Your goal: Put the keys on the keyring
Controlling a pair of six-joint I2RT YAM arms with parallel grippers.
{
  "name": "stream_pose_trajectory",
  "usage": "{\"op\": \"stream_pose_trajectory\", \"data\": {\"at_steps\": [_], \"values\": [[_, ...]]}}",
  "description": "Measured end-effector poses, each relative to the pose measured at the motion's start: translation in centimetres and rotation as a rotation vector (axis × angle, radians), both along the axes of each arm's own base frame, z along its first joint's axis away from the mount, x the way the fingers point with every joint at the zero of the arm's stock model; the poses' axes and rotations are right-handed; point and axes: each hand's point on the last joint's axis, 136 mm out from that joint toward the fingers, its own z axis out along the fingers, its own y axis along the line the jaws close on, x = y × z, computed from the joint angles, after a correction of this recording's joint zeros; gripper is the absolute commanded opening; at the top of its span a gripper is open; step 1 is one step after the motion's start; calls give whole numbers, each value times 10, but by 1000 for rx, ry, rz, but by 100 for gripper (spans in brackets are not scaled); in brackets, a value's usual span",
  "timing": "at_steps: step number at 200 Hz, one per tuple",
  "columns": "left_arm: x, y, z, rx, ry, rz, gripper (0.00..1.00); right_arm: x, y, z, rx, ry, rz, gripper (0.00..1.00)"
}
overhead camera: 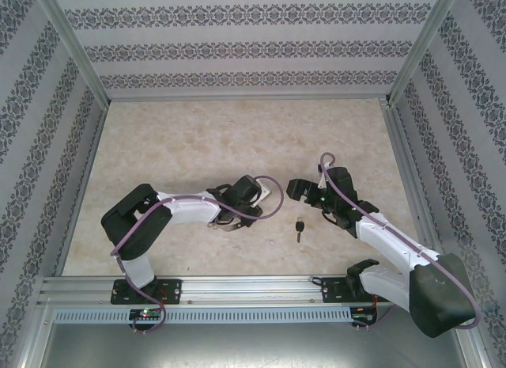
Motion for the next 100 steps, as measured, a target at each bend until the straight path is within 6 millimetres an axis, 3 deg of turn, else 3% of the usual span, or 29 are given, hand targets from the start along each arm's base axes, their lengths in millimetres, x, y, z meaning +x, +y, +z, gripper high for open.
{"op": "stream_pose_trajectory", "data": {"at_steps": [26,60,100], "values": [[2,-2,1,-3,-7,-2,16,0,0,0,-2,-3,3,98],[3,-2,1,-1,-14,-8,0,0,0,1,0,-5,5,98],[4,-3,6,-6,-28,-20,0,-1,3,-5,8,19,25,98]]}}
